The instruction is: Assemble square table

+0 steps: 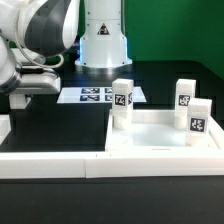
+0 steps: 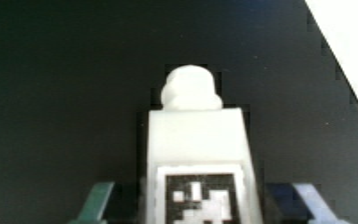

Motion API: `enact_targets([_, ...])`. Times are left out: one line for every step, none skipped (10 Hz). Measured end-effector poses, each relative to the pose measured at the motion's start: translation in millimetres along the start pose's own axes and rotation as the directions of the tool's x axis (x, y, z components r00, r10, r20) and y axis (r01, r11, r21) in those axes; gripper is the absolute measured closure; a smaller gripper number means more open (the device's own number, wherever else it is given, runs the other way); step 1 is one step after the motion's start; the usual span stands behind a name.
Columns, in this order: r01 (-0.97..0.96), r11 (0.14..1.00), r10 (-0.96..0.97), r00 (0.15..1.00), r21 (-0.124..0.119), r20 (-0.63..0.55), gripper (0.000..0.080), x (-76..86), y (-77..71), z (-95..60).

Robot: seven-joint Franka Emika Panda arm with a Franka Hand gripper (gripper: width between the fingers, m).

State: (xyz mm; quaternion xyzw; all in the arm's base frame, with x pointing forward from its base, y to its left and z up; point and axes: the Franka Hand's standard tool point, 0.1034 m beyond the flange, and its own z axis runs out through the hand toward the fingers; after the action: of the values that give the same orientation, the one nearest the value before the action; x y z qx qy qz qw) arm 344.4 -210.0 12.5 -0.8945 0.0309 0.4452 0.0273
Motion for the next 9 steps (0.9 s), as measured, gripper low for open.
enact_targets([0.000, 1.000, 0.000, 1.000, 0.000, 0.000, 0.0512, 0.0, 0.0, 0.0])
enact_targets([0.000, 1.000, 0.000, 1.000, 0.000, 0.000, 0.0512, 0.0, 0.0, 0.0])
enact_targets([0.000, 1.000, 0.000, 1.000, 0.000, 0.000, 0.0512, 0.0, 0.0, 0.0])
enact_targets([0.000, 1.000, 0.000, 1.000, 0.000, 0.000, 0.0512, 0.0, 0.0, -0.1])
enact_targets([0.006, 1.000, -0.006, 1.000, -0.007, 0.004, 0.0511, -2.0, -2.2, -4.9])
enact_targets([0.029, 0.999, -0.029, 0.999, -0.015, -0.014, 0.0511, -12.7, -17.1, -33.5])
enact_targets([0.041, 0.999, -0.041, 0.999, 0.000, -0.023, 0.0511, -27.3, -23.9, -55.7])
enact_targets([0.039, 0.999, -0.038, 0.999, 0.027, -0.032, 0.0511, -44.7, -28.6, -78.7])
enact_targets([0.046, 0.998, -0.043, 0.995, 0.030, -0.086, 0.0511, -55.7, -36.4, -100.3])
